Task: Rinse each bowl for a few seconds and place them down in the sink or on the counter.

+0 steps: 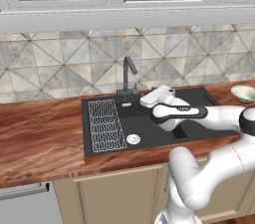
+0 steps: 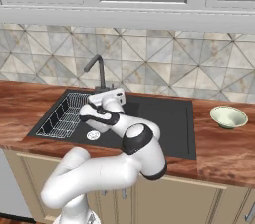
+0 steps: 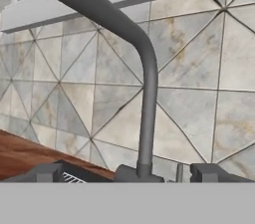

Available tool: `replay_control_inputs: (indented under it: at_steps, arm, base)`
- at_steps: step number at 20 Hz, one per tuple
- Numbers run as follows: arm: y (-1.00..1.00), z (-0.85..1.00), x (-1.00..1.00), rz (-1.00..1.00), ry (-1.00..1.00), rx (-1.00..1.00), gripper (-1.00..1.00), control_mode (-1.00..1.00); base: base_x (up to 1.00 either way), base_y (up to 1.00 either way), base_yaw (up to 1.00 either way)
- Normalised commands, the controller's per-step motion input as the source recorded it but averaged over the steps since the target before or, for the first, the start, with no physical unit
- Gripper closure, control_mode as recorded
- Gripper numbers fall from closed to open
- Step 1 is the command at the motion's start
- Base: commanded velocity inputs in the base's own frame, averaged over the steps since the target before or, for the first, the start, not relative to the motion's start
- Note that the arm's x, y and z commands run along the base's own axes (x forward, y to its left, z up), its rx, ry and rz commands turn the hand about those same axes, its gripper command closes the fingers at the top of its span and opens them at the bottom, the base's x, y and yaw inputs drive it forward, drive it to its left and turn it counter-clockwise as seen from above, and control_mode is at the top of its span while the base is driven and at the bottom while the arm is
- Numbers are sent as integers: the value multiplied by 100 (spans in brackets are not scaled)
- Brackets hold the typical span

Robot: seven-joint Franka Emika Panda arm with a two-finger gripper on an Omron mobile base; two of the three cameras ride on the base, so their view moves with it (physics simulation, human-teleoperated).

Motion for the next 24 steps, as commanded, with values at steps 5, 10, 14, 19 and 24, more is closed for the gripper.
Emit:
replay_control_inputs:
  at_steps: [5,10,14,19,24]
  arm:
    - [-4,0,28,0,5,3,-100,-100]
    - [-1,0,29,0,5,3,-100,-100]
    - [-2,-6,31,0,1,4,-100,-100]
    - [-1,-12,30,0,0,1,-100,-100]
    - [-1,-19,30,0,0,0,-100,-100]
  base:
    - [0,0,0]
    - [0,0,0]
    - [0,0,0]
    - [0,0,0]
    - [0,0,0]
